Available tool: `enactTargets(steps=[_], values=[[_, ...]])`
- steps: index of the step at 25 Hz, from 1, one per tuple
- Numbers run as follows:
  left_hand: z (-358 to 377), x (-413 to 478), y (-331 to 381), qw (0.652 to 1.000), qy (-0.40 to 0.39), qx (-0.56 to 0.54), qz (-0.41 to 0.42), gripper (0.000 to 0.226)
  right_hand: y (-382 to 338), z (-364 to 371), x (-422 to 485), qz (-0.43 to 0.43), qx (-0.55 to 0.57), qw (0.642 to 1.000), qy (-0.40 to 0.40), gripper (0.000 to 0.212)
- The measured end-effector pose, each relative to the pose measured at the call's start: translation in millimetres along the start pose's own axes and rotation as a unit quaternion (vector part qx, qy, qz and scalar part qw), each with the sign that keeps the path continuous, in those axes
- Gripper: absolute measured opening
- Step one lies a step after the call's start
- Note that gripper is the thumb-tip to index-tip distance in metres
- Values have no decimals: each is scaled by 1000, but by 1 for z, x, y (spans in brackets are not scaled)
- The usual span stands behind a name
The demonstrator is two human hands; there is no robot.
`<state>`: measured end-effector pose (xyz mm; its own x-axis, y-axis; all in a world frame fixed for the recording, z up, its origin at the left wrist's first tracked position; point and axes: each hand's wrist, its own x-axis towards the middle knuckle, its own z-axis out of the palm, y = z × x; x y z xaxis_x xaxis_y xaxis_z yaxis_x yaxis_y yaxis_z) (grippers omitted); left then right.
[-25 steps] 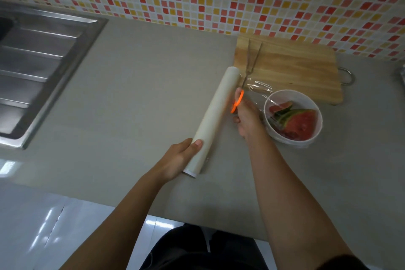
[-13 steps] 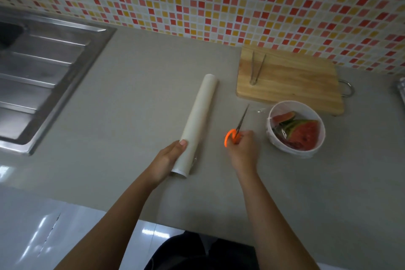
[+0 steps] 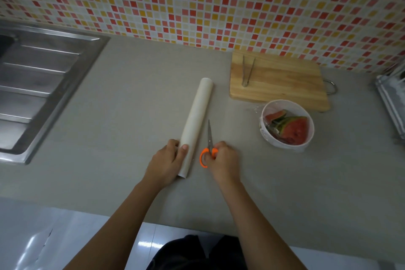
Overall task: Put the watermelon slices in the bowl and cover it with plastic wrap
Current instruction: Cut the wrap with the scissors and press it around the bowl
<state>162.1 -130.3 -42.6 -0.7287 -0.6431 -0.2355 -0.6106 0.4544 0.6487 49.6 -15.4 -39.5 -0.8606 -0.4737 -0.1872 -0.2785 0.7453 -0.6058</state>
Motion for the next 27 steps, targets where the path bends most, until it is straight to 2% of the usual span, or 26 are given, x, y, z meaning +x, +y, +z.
enactTargets(steps=[3,6,8,10,12,13,14,16,18,20,21,23,25,27], values=[[3,0,-2,995,4,100,-6,46,1,-1,-7,-9,11,1000,-26,24],[0,-1,-4,996,-34,78,-27,50,-3,-16,-16,-17,55,998,-13,28],[-6,-5,-4,997,-34,53,-35,57,-1,-45,-12,-23,118,991,50,27],[-16,-8,3,997,77,7,-18,61,12,-91,1,-54,184,967,171,22],[-19,-9,24,970,216,-105,21,63,41,-144,21,-68,206,930,296,23],[-15,-9,39,954,247,-164,33,61,61,-165,32,-43,212,919,329,27],[-5,-9,59,944,246,-217,28,56,83,-182,46,3,219,917,332,33],[29,-7,100,939,157,-303,-37,48,125,-195,80,117,219,938,243,41],[66,1,135,925,24,-356,-132,51,147,-188,109,153,245,952,97,49],[94,14,163,871,-42,-437,-220,62,150,-180,124,154,362,919,-14,63],[102,20,172,845,-51,-474,-241,65,150,-176,127,152,405,900,-46,71],[115,31,185,821,-47,-519,-234,64,151,-179,129,133,435,886,-91,77],[119,42,186,812,-29,-539,-223,62,158,-181,123,130,447,878,-112,75],[115,53,175,817,-16,-530,-228,62,169,-175,107,164,471,856,-137,73]])
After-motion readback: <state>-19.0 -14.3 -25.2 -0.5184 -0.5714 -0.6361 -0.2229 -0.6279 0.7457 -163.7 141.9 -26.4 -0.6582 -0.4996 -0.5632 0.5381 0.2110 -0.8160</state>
